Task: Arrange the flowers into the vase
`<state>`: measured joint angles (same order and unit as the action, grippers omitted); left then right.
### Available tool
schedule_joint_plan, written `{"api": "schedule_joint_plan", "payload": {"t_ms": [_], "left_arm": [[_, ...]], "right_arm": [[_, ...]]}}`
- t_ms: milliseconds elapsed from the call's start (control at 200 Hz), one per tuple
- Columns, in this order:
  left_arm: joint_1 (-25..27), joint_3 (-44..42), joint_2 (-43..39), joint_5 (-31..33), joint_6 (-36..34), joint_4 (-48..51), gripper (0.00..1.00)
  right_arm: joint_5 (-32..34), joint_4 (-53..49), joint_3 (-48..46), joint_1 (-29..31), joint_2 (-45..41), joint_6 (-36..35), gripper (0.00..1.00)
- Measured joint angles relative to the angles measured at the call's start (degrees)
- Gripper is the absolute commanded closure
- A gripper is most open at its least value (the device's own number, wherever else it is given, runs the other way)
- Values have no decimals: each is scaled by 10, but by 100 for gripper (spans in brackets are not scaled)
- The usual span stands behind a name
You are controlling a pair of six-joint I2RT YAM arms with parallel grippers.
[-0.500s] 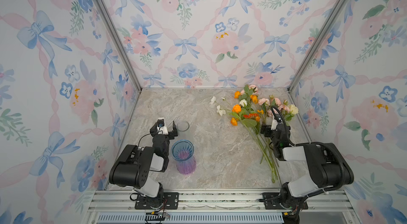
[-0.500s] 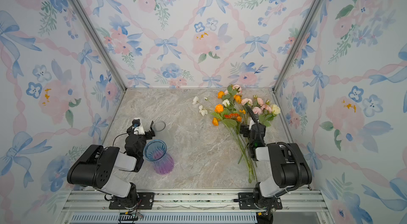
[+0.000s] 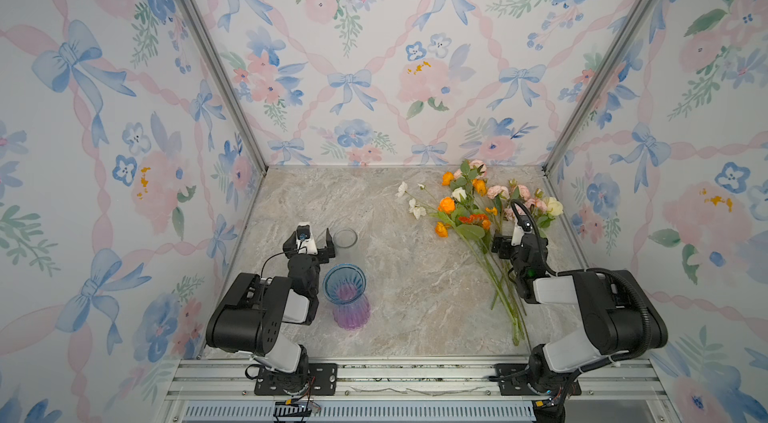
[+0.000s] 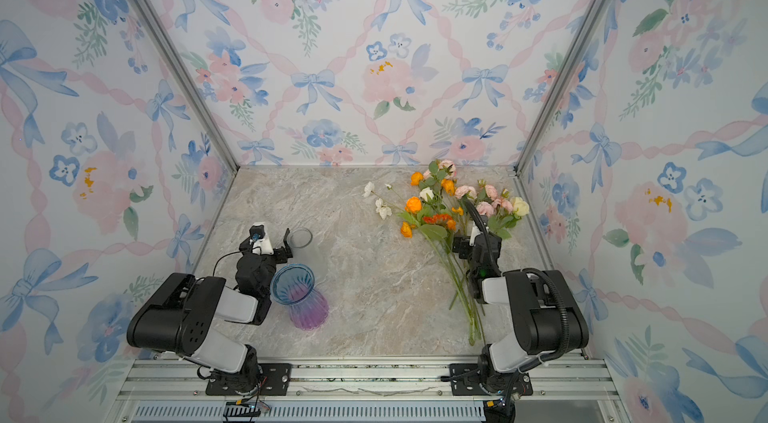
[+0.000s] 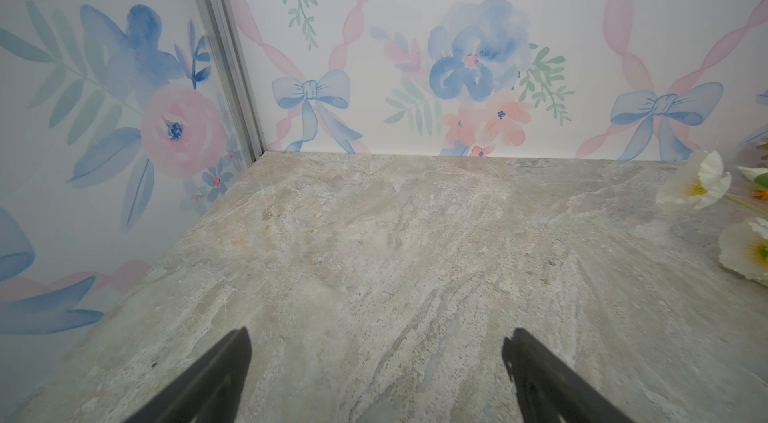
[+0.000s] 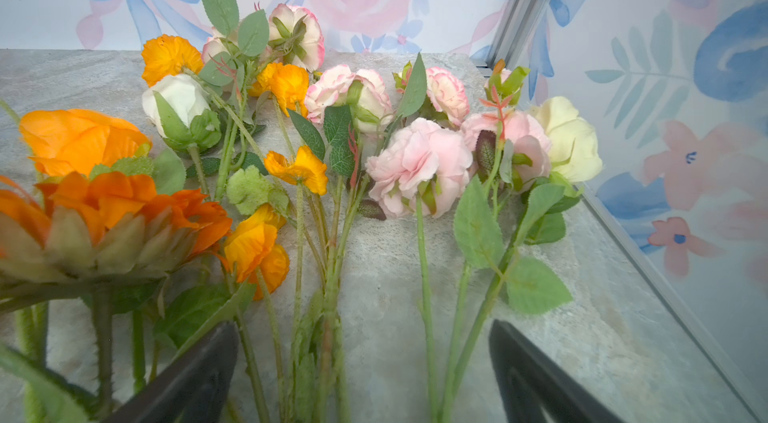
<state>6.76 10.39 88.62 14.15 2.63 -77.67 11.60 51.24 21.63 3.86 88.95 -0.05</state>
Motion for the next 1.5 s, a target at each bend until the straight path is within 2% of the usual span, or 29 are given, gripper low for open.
{"api": "schedule_joint_plan", "payload": {"t_ms": [585,680,820,950,1080,1225,1355,1495], "left_arm": [[0,0,0,2,1,0,2],[0,-4,-21,14,5,12,2],[2,-8,-111,57,15,52,2],[4,8,-187,132,28,137,2],[4,38,-237,220,49,250,2],[4,82,-352,298,91,411,2],[4,174,-440,292,124,566,2],[3,370,-454,188,142,792,8]], "right_arm": [[0,-8,0,1,-5,-2,3],[3,-35,0,11,-37,-5,3],[8,-117,7,27,-143,-2,3],[-14,-219,46,30,-223,17,3],[-73,-339,113,40,-258,40,3],[-110,-462,180,120,-294,46,3],[-139,-526,204,196,-329,50,3],[-172,-581,218,254,-336,57,3]]}}
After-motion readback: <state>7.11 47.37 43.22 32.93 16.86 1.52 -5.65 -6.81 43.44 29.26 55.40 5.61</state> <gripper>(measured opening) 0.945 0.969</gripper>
